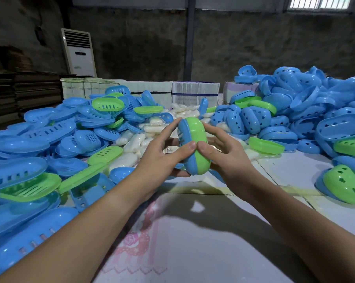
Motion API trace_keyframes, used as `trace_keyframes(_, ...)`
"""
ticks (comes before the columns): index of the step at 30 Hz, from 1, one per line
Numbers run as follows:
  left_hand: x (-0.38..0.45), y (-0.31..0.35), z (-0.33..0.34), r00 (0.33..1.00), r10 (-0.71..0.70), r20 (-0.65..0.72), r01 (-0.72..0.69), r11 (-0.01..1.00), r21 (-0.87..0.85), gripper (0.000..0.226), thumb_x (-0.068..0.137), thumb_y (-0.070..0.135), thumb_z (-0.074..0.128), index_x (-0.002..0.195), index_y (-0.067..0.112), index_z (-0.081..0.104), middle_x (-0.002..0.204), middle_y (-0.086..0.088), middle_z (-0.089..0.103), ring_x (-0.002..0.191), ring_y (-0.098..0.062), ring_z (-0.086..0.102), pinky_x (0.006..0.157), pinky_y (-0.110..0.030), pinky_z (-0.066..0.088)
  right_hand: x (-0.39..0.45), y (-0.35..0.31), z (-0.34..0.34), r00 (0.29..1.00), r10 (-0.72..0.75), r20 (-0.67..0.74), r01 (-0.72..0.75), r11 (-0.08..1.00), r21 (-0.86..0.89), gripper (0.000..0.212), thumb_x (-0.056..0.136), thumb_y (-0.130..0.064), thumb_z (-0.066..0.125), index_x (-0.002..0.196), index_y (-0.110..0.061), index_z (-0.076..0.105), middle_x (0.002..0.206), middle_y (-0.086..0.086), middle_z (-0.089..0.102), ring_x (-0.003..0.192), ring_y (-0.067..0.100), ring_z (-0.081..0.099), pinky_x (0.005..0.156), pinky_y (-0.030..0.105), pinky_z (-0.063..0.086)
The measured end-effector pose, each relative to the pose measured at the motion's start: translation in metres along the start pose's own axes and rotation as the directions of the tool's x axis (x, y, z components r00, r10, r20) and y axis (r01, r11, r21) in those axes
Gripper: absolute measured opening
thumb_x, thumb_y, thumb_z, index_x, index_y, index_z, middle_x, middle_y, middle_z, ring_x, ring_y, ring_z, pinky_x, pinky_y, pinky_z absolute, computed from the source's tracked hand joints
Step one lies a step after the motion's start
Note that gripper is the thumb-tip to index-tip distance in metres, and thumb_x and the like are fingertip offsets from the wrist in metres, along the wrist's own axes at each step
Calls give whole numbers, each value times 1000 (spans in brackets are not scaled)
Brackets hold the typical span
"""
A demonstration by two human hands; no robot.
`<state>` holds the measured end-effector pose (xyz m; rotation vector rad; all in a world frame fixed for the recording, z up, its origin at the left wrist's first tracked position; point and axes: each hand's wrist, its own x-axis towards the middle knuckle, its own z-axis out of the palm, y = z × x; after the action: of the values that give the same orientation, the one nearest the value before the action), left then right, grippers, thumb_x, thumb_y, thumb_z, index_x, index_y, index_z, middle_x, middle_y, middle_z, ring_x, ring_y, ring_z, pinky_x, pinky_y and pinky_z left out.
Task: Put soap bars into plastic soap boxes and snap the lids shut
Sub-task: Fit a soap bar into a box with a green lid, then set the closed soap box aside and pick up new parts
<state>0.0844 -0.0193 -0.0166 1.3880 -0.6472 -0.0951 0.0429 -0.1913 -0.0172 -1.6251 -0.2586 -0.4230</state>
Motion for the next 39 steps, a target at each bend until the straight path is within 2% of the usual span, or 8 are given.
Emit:
trace_keyframes(4,-1,2,0,999,-45,-20,44,998,-45,82,69,41,89,142,46,53,111,-2,61,83,-13,76,63,-35,61,0,0,2,1000,-17,10,17,1000,-3,53,78,-36,74,129,-38,62,115,6,70,100,26,71,88,48,58)
trace_keyframes(10,-2,3,-1,997,-80,11,81,994,-77,80,74,32,84,146,43,50,110,-8,60,95,-25,76,68,-42,63,-2,-1,2,999,-41,8,42,998,-45,60,77,-34,73,135,-33,58,119,13,66,104,35,67,91,52,56)
trace_keyframes(16,-5,6,5,996,-84,29,87,986,-140,89,68,33,80,149,42,46,101,-3,62,88,-20,77,66,-36,62,0,0,-2,999,-38,31,40,998,-49,60,78,-38,74,136,-34,57,117,14,68,105,35,68,96,57,52)
trace_keyframes(22,-3,5,8,993,-105,53,115,961,-250,83,77,23,74,152,38,43,131,-21,64,105,-30,74,74,-39,63,3,0,-1,993,-37,115,34,999,27,58,75,-40,76,129,-46,54,122,6,69,115,24,66,98,46,53)
trace_keyframes(26,0,5,8,984,-148,95,171,932,-320,72,83,18,69,150,31,46,127,-15,71,108,-31,73,81,-41,63,3,-1,3,990,-75,115,87,991,-101,66,76,-27,75,127,-57,46,129,-1,63,114,17,64,92,32,55)
trace_keyframes(30,0,2,7,975,-184,124,206,957,-206,48,95,13,64,141,27,56,120,0,75,100,-25,74,92,-43,60,2,2,5,997,-74,0,71,957,-280,68,68,-27,68,125,-58,46,104,-21,63,97,7,64,84,28,55)
trace_keyframes(32,-2,3,6,973,-201,111,215,966,-140,43,98,14,62,137,30,59,118,8,75,100,-23,73,91,-45,60,1,0,2,998,-60,-11,51,912,-407,72,67,-29,65,131,-53,44,109,-22,59,99,5,61,86,28,51)
trace_keyframes(39,4,-2,-2,981,-195,-16,193,976,-106,46,85,24,73,129,34,61,121,4,73,91,-21,77,62,-29,62,-8,-26,-53,997,-23,-78,-36,741,-671,70,71,-35,64,135,-49,40,110,-11,54,85,4,50,73,23,38)
